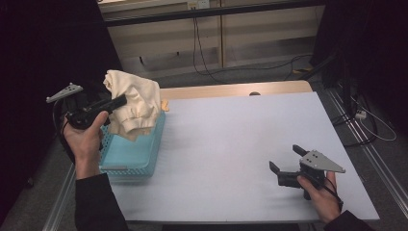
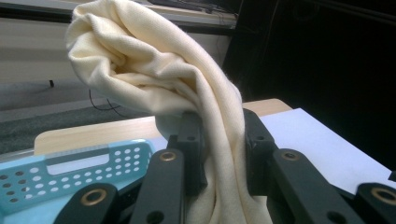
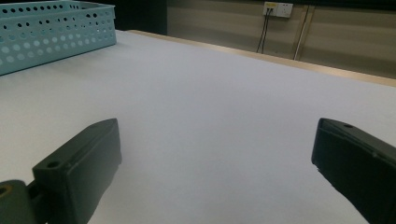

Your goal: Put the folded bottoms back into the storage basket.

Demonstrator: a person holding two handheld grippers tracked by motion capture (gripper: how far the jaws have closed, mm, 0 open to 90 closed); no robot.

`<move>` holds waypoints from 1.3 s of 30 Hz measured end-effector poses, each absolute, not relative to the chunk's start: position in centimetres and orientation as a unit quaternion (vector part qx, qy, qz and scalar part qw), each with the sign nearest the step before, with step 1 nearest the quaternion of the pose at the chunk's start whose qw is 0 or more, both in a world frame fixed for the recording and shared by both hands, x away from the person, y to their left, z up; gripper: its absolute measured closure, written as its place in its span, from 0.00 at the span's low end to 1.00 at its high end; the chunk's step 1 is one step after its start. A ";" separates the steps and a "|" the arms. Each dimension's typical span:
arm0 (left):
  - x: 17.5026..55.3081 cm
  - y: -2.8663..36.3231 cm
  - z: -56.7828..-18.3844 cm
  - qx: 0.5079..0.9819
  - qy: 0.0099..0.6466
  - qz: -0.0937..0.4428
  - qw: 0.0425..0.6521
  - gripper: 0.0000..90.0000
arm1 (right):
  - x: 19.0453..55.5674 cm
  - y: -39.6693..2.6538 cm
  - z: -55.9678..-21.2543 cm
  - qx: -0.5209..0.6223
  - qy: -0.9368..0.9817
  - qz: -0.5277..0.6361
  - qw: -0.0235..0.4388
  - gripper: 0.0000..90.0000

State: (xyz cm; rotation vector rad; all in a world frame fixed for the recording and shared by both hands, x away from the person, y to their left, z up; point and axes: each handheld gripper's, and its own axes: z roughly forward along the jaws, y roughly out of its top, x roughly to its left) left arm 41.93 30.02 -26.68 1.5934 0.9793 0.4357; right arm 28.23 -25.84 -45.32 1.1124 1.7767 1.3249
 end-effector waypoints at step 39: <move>44.4 33.2 -30.4 0.677 0.476 0.175 0.533 0.82 | 28.2 -25.8 -45.3 0.424 0.679 0.505 0.323 0.01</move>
